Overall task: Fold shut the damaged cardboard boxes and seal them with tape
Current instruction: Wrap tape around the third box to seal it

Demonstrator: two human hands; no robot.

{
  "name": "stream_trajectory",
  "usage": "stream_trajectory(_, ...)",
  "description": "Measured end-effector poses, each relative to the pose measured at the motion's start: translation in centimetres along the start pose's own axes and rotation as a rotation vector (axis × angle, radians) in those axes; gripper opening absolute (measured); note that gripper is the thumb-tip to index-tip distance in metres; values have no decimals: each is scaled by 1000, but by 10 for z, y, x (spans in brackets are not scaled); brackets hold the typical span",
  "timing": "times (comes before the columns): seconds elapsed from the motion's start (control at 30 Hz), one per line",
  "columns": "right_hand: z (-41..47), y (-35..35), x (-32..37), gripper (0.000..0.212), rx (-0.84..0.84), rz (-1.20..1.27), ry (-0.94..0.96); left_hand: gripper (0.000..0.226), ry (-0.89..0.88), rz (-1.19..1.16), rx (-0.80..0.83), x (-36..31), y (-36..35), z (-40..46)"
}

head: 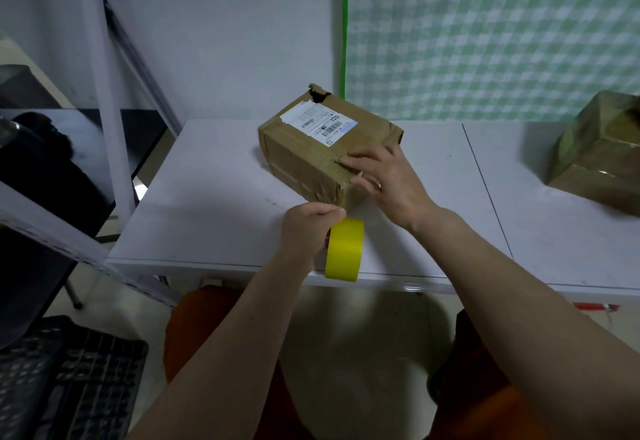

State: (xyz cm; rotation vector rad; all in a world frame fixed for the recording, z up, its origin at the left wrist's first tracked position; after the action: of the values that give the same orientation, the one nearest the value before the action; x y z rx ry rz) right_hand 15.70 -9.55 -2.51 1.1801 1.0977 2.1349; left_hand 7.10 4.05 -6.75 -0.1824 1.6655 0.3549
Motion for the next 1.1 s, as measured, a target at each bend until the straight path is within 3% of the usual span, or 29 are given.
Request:
stream_trajectory(0.27,17,7,0,34,42,-26,101,19,-96,146,-59,-7,37,4)
stream_trajectory(0.4,20,10,3,37,43,-24,87,7,-108,142,-72,-12,45,5)
stream_trajectory(0.53,24,11,8,43,84,-96,80,25,-68,94,-46,-11,50,4)
stream_trajectory(0.7,24,11,16,32,-7,-185,99,26,-143,106,-77,-15,54,-2)
stream_trajectory(0.8,15,16,33,45,-87,-138,57,23,-241,279,-107,-22,63,-1)
stream_trajectory(0.9,0,10,60,41,-148,82,-26,26,-355,621,-59,-32,73,3)
stream_trajectory(1.0,-15,-30,83,40,100,329,-182,25,-348,813,30,-38,81,6)
stream_trajectory(1.1,-27,-71,88,38,328,413,-349,23,-319,856,93,-40,89,8)
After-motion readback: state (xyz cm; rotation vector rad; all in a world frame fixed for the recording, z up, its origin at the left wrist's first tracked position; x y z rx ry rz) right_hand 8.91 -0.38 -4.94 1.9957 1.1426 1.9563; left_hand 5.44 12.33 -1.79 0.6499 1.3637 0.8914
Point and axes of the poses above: each hand's wrist, its own z-axis towards the middle knuckle, its own y-axis out of the back of the hand, x = y × z, the point moved 4 cm from there along z, towards the middle knuckle, and after that the axes turned 13 degrees about -y, right-handed, at the moved point
